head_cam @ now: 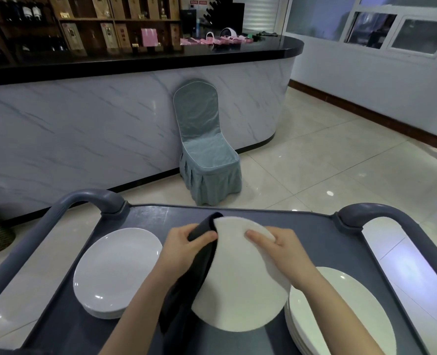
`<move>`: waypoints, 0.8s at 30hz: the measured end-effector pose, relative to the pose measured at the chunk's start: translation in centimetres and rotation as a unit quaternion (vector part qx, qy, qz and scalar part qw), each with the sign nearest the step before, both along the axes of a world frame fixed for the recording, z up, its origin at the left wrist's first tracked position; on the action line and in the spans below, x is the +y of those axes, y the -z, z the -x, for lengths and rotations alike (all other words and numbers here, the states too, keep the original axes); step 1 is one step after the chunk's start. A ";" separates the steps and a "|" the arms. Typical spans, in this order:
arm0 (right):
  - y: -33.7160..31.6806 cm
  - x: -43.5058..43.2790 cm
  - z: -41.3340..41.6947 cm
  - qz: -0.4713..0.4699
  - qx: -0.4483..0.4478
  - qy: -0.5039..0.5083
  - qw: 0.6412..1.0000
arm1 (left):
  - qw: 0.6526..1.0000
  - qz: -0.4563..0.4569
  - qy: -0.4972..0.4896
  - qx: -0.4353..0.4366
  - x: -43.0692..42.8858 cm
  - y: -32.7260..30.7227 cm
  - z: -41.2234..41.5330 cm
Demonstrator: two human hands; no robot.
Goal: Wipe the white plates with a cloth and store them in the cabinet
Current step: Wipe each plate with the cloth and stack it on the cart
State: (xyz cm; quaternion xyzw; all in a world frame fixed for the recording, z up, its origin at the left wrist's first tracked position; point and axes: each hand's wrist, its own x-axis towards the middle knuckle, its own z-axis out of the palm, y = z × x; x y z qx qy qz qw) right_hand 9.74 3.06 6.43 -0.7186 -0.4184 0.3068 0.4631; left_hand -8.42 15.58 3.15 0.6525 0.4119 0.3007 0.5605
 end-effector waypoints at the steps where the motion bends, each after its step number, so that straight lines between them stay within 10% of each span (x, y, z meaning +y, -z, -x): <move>1: 0.3 0.0 0.3 -0.030 0.067 0.069 0.995 | 0.997 0.040 -0.067 -0.027 -0.3 0.5 0.1; 6: 2.3 0.5 3.2 -0.076 0.309 0.244 0.916 | 0.947 0.211 -0.211 -0.123 -2.1 2.4 -0.9; 13: -0.5 1.1 -1.8 -0.048 0.022 0.002 0.999 | 0.998 0.002 -0.056 -0.027 0.4 0.2 0.3; 17: -0.1 2.6 -1.0 0.052 -0.166 -0.162 0.971 | 0.987 -0.096 0.111 0.060 0.5 -0.5 -0.9; 24: 0.9 1.2 -0.1 -0.055 0.063 0.108 0.991 | 0.986 0.064 -0.149 -0.039 -0.9 1.3 -0.3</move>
